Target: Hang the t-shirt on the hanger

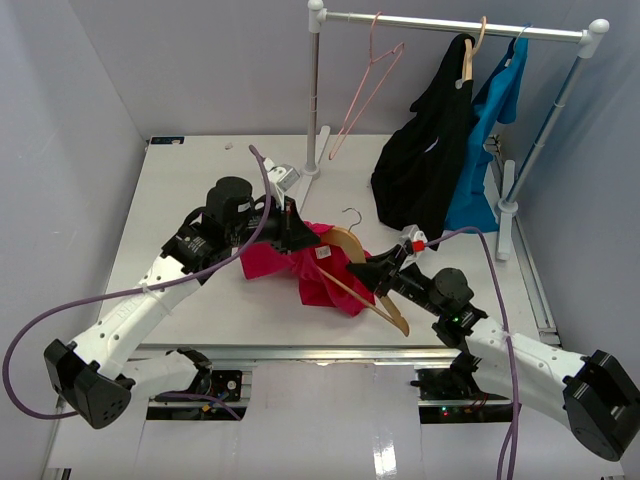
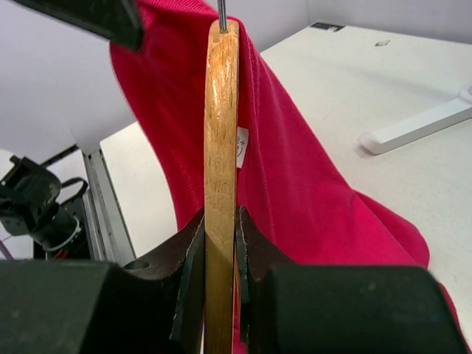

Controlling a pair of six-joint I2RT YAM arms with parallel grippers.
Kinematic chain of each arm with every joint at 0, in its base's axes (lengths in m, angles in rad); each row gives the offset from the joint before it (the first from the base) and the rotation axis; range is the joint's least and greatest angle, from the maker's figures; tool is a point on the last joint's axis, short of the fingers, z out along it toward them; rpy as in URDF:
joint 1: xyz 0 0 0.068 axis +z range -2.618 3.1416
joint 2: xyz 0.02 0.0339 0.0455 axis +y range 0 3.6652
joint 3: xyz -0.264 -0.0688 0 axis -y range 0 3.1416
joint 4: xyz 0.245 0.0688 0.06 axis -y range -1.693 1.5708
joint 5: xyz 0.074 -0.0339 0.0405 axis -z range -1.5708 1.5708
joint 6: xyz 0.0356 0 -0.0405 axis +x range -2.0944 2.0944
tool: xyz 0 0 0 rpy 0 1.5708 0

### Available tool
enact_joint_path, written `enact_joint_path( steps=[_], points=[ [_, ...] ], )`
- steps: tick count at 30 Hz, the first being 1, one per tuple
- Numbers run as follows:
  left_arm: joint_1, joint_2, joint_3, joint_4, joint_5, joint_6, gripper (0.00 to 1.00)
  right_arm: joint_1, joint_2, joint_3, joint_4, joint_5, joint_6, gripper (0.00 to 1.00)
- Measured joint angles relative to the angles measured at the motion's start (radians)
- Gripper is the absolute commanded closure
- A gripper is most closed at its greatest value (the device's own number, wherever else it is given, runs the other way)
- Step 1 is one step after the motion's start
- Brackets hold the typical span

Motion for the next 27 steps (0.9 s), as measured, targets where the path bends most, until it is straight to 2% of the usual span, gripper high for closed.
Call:
enact_joint_path(
  steps=[5, 10, 14, 19, 22, 27],
  points=[
    [-0.001, -0.007, -0.006, -0.012, 0.028, 0.002, 0.62, -0.002, 0.007, -0.002, 0.067, 0.027, 0.020, 0.92],
    [-0.001, 0.033, -0.018, -0.009, 0.057, 0.018, 0.39, -0.002, 0.069, -0.001, 0.132, 0.013, 0.056, 0.92],
    [-0.001, 0.087, 0.008, -0.058, 0.048, 0.041, 0.37, -0.002, 0.097, -0.002, 0.171, -0.011, 0.059, 0.92],
    [-0.006, 0.105, 0.135, -0.206, -0.056, 0.106, 0.40, -0.006, 0.079, -0.039, 0.251, -0.035, 0.035, 0.92],
    [-0.007, 0.077, 0.174, -0.244, -0.104, 0.198, 0.40, -0.007, 0.078, -0.113, 0.335, -0.053, 0.036, 0.92],
    [-0.006, -0.023, 0.204, -0.235, -0.097, 0.345, 0.38, -0.003, 0.077, -0.186, 0.352, -0.094, 0.037, 0.92]
  ],
)
